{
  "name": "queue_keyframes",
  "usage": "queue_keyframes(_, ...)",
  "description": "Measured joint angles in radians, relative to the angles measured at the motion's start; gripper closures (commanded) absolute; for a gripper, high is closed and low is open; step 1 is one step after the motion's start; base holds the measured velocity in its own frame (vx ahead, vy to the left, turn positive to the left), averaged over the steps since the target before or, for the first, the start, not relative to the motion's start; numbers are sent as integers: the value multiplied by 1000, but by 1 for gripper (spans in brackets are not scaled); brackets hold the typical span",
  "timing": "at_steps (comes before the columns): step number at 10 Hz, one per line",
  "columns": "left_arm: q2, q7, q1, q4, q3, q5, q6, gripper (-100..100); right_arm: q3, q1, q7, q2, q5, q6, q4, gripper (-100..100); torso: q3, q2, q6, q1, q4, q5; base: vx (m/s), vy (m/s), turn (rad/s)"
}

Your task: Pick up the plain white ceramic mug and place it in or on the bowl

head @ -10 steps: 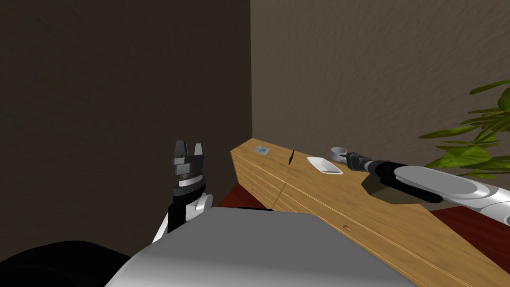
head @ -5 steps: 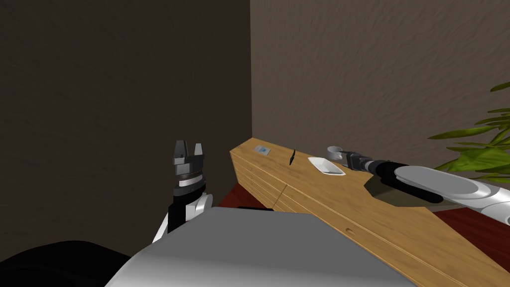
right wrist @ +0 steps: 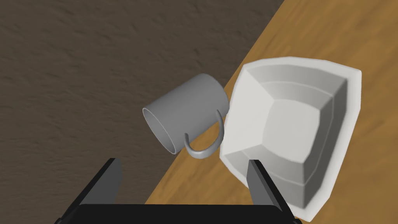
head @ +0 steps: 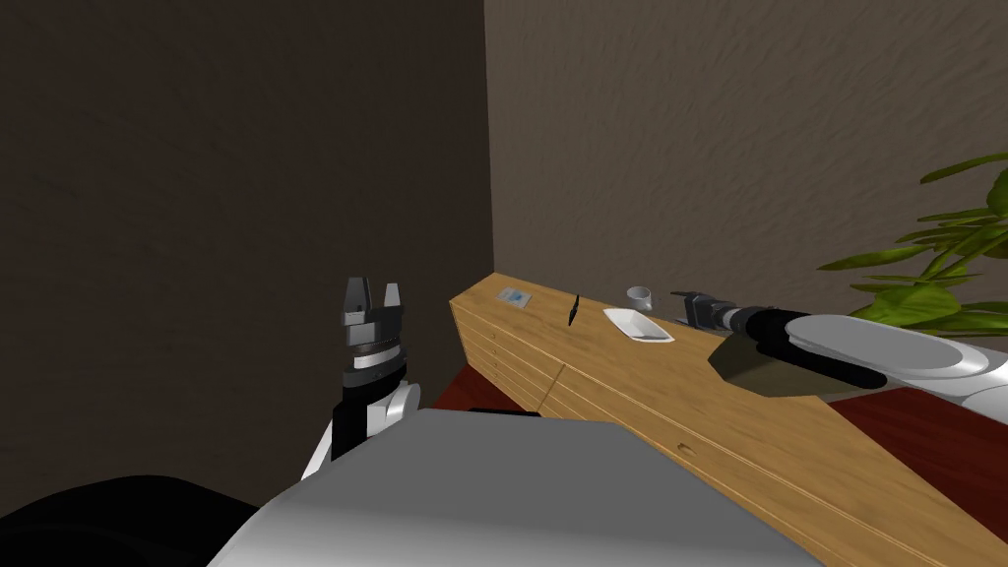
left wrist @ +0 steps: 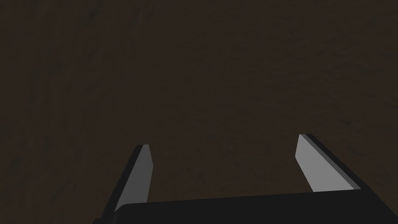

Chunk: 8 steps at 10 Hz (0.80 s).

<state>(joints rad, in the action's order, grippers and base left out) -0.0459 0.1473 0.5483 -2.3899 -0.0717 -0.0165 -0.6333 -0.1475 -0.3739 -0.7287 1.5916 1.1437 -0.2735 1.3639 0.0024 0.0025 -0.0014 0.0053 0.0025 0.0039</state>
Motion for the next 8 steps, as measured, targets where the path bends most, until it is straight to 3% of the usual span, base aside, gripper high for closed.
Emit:
queue_keyframes(2, 0, 0, 0, 0, 0, 0, 0, 0, -2, 28, -5, 29, -23, -39, -9, -100, 0, 0, 0, 1, 0, 0, 21, 27, -70)
queue_keyframes(3, 0, 0, 0, 0, 0, 0, 0, 0, -2, 30, -6, 31, -24, -44, -10, 0, 0, 1, 0, 0, 0, 0, 0, 0, 0)
queue_keyframes(8, 0, 0, 0, 0, 0, 0, 0, 0, -2, 30, -6, 31, -24, -44, -10, 0, 1, 2, 0, -2, 0, -1, 0, 0, 0)
